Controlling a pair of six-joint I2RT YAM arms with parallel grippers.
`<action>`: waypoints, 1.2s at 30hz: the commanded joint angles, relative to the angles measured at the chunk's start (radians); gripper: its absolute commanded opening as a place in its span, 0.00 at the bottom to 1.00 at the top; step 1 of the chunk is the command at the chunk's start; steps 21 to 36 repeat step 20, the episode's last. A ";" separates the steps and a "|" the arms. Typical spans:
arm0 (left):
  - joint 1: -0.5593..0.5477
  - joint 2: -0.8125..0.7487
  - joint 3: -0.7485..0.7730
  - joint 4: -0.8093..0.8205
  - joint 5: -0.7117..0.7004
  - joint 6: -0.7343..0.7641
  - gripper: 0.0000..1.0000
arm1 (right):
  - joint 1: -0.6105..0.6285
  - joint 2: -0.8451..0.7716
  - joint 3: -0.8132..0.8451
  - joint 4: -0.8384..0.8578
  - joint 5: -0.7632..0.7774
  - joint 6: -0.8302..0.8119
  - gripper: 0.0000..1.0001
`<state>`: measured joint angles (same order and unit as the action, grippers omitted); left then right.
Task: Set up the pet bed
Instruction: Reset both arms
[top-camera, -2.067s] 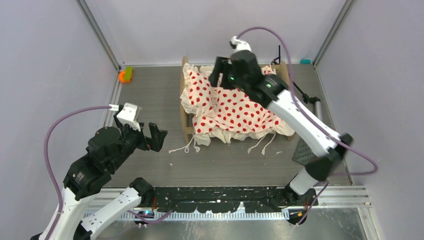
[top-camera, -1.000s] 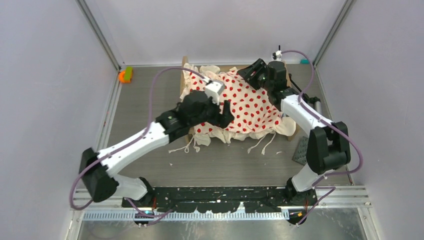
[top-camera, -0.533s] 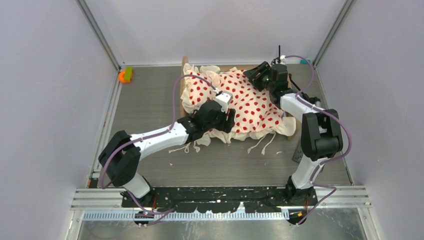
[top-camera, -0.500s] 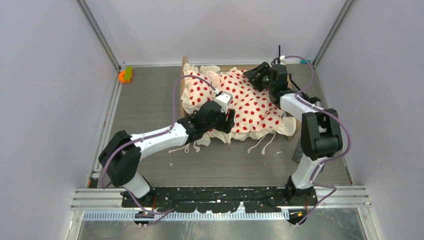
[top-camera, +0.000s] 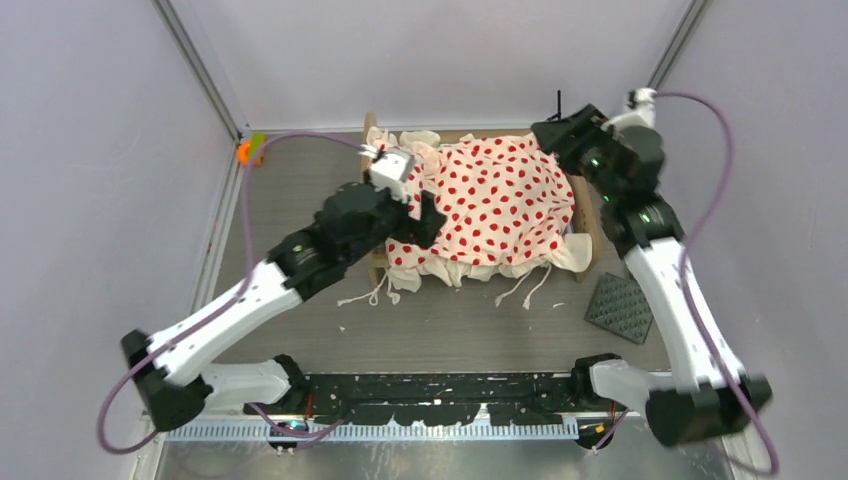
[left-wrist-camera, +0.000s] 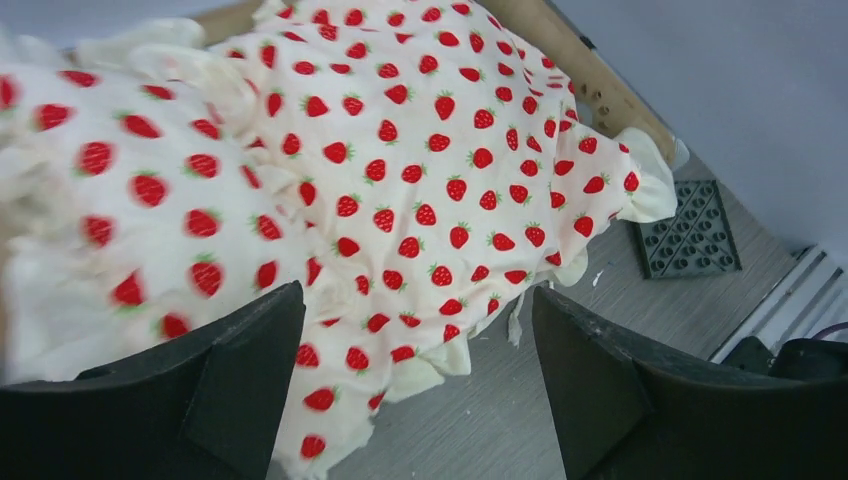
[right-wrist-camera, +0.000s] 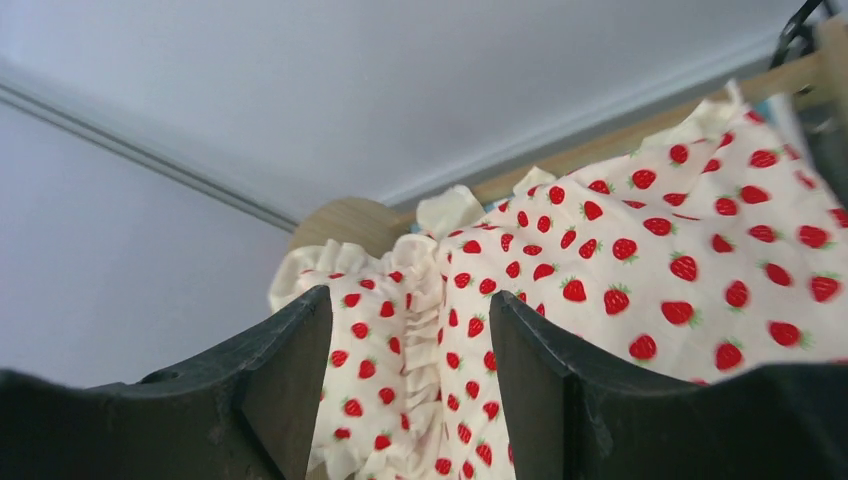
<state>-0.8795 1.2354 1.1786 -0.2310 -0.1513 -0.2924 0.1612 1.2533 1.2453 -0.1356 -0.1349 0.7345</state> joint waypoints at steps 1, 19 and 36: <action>-0.004 -0.203 0.016 -0.379 -0.149 -0.095 0.86 | -0.003 -0.350 -0.066 -0.393 0.184 -0.085 0.64; -0.004 -0.956 -0.265 -0.772 -0.431 -0.261 0.93 | -0.004 -1.198 -0.313 -0.878 0.388 -0.162 0.73; -0.004 -0.936 -0.255 -0.793 -0.441 -0.266 0.95 | -0.004 -1.202 -0.316 -0.872 0.378 -0.168 0.73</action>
